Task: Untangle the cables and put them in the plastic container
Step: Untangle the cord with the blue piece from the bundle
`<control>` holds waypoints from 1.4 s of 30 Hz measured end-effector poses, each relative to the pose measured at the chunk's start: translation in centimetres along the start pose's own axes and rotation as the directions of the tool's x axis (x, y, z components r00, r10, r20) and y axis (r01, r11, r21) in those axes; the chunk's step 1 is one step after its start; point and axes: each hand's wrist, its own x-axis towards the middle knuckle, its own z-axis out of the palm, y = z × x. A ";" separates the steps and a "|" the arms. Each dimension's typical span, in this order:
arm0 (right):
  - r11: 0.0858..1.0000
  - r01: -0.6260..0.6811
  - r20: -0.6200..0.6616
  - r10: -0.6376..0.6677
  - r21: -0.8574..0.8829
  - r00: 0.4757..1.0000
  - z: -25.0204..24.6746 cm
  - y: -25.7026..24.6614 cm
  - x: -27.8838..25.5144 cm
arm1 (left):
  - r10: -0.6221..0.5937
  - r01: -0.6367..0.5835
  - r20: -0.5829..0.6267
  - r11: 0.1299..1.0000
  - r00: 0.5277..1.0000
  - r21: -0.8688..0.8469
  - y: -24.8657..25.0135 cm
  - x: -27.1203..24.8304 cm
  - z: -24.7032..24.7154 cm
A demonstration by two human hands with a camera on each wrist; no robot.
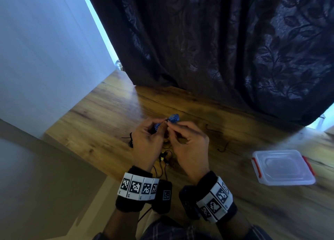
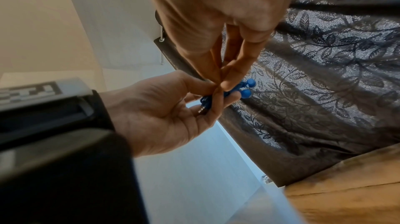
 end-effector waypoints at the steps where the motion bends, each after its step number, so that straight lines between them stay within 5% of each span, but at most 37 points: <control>1: 1.000 0.000 0.000 0.000 -0.004 1.000 0.0 -0.1 0.0 | 0.004 -0.004 0.006 1.000 1.000 0.006 0.0 0.0 0.0; 14: 0.979 -0.189 0.043 0.186 0.082 0.982 -1.5 -1.1 1.7 | 0.048 -0.055 0.088 0.995 0.995 0.078 0.6 -0.2 -0.4; 23: 0.991 -0.122 0.080 0.117 0.061 0.990 -1.3 -1.0 0.9 | 0.011 -0.011 0.009 0.999 1.000 -0.046 0.6 0.1 -0.3; 42: 0.991 -0.120 0.093 0.114 0.063 0.989 -1.1 -0.8 1.1 | 0.062 -0.062 0.022 0.998 0.998 -0.003 0.9 0.0 -0.6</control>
